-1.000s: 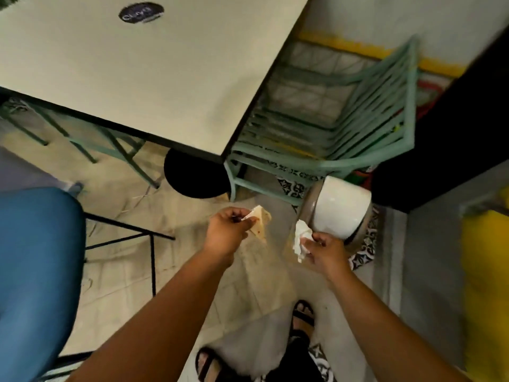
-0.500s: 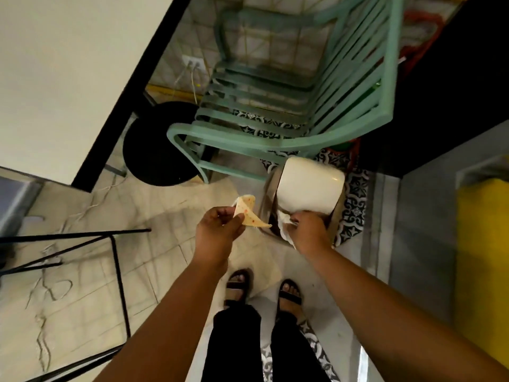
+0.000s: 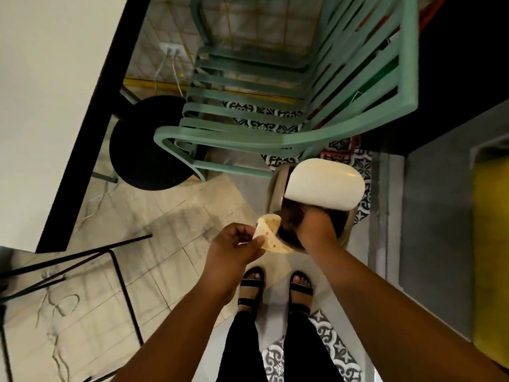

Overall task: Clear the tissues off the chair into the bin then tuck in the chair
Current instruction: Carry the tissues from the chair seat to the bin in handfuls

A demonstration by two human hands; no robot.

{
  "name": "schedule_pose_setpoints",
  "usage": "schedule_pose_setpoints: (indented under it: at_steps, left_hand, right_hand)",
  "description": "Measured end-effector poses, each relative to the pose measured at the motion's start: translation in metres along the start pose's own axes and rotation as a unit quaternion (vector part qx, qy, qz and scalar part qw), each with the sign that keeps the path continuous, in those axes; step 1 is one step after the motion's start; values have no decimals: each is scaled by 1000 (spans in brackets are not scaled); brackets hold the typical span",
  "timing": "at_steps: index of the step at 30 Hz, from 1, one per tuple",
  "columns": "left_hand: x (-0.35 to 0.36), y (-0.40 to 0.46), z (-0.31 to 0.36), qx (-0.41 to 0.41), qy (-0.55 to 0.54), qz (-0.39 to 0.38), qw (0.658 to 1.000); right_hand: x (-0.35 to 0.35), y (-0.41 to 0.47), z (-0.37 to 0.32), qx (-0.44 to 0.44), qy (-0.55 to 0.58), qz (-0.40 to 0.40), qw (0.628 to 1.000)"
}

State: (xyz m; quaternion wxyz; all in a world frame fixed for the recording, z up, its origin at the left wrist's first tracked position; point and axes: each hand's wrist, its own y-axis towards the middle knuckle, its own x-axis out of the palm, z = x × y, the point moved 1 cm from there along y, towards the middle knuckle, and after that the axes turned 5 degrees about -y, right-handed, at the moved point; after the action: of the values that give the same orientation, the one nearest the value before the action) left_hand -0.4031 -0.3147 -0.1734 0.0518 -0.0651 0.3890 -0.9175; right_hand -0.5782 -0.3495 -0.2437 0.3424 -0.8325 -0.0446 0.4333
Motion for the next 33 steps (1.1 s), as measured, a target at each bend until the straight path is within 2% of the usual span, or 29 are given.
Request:
schedule_pose_setpoints:
  at_steps: [5,8,14,16,18,20,22,28,33]
  left_hand:
    - [24,8,-11,-10,41,-31,999]
    - [45,21,-23,6,61,-18,998]
    - [91,55,-43,42,181,14,982]
    - [102,67,-47,15,143,28,989]
    - [115,77,-47,-35,35,27,998]
    - [126,87,-45,-71,-68,28,995]
    - [133,98,-48,-95,-115,37,988]
    - [147,118,-67,-119,-148,59,980]
    - [147,114,-86,-120,-28,84,989]
  right_hand:
    - [-32,-33,20,-12,9,34,999]
    - [-45,-54,40,-18,26,70,997]
    - [-65,-83,77,-34,19,105,994]
    - [-65,-91,86,-25,17,102,994]
    - [-66,-95,96,-15,14,94,995]
    - [-67,-96,104,-12,15,85,996]
    - [-66,-98,112,-16,18,77,997]
    - [-62,-99,127,-11,75,56,996]
    - [-66,-101,122,-21,105,45,993]
